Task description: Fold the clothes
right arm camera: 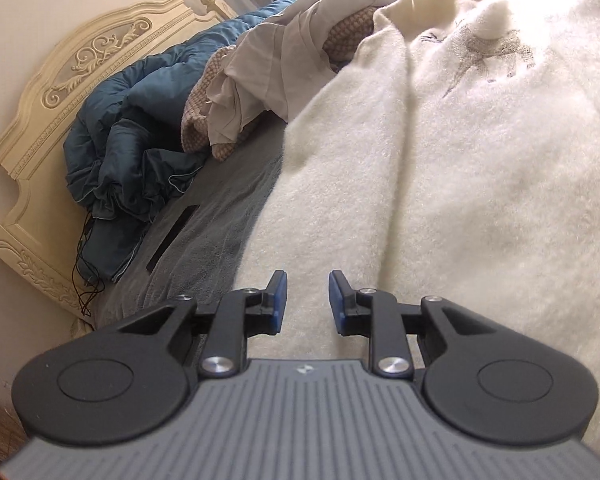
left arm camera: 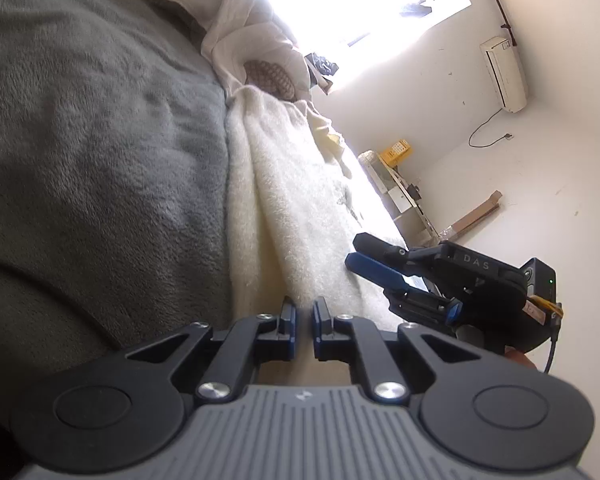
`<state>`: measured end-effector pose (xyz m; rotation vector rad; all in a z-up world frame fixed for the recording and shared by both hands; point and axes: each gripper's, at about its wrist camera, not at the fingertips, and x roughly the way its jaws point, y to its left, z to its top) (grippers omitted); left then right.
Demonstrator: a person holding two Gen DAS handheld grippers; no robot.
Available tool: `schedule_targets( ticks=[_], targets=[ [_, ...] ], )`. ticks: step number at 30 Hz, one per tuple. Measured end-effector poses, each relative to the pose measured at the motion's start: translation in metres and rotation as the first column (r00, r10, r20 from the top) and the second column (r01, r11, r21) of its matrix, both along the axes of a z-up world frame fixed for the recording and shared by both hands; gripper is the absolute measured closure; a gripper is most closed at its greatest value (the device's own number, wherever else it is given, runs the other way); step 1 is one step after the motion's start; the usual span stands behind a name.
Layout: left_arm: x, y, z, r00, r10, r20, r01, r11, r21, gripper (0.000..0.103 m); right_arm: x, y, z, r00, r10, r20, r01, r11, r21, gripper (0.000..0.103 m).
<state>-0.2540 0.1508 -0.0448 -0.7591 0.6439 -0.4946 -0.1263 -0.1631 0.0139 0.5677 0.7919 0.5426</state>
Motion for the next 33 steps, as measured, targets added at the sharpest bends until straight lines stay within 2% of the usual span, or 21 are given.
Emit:
schedule_targets(
  ticks=[5, 13, 16, 18, 21, 22, 23, 24, 25, 26, 27, 30, 33],
  targets=[
    [0.024, 0.003, -0.014, 0.999, 0.007, -0.054, -0.008, 1.0, -0.014, 0.095, -0.001, 0.006, 0.0, 1.0, 0.017, 0.006, -0.017, 1.0, 0.009, 0.08],
    [0.012, 0.009, -0.024, 0.998, -0.006, -0.069, 0.003, 0.999, -0.052, 0.094, -0.001, 0.01, 0.004, 1.0, 0.018, 0.013, -0.017, 1.0, -0.024, 0.08],
    [0.006, 0.012, -0.027, 0.997, -0.038, -0.068, 0.034, 0.997, -0.067, 0.088, -0.005, 0.013, 0.01, 0.999, 0.027, 0.04, -0.025, 0.999, -0.043, 0.08],
    [0.001, 0.012, -0.028, 0.997, -0.052, -0.057, 0.048, 0.997, -0.055, 0.085, -0.013, 0.017, 0.015, 0.996, 0.056, 0.074, -0.05, 0.996, -0.075, 0.08],
    [-0.002, 0.009, -0.026, 0.996, -0.072, -0.052, 0.071, 0.997, -0.018, 0.083, -0.024, 0.028, 0.016, 0.983, 0.135, 0.123, -0.113, 0.979, -0.171, 0.08],
    [-0.004, 0.009, -0.024, 0.996, -0.077, -0.046, 0.077, 0.997, -0.002, 0.081, -0.026, 0.031, 0.01, 0.982, 0.15, 0.112, -0.123, 0.968, -0.217, 0.08],
    [-0.006, 0.007, -0.019, 0.996, -0.081, -0.035, 0.082, 0.996, 0.02, 0.073, -0.027, 0.034, 0.005, 0.982, 0.162, 0.102, -0.13, 0.956, -0.264, 0.08],
    [-0.008, 0.007, -0.013, 0.996, -0.082, -0.023, 0.083, 0.996, 0.045, 0.062, -0.03, 0.036, 0.002, 0.982, 0.161, 0.097, -0.125, 0.945, -0.303, 0.08],
    [-0.012, 0.006, -0.005, 0.998, -0.07, -0.002, 0.07, 0.994, 0.079, 0.054, -0.035, 0.035, 0.002, 0.98, 0.164, 0.115, -0.121, 0.943, -0.311, 0.08],
    [-0.016, 0.006, 0.003, 0.998, -0.052, 0.032, 0.048, 0.991, 0.122, 0.042, -0.04, 0.033, 0.003, 0.977, 0.165, 0.132, -0.116, 0.942, -0.316, 0.08],
    [-0.019, 0.004, 0.012, 0.997, -0.037, 0.066, 0.026, 0.986, 0.164, 0.036, -0.045, 0.031, 0.006, 0.975, 0.164, 0.152, -0.11, 0.943, -0.314, 0.079],
    [-0.016, -0.006, 0.033, 0.99, -0.049, 0.13, 0.015, 0.968, 0.249, 0.029, -0.063, 0.02, 0.012, 0.964, 0.136, 0.228, -0.057, 0.945, -0.322, 0.075],
    [0.001, -0.018, 0.04, 0.993, -0.071, 0.098, 0.042, 0.963, 0.267, 0.024, -0.079, 0.001, 0.01, 0.962, 0.048, 0.27, 0.042, 0.947, -0.319, 0.074]
  ],
)
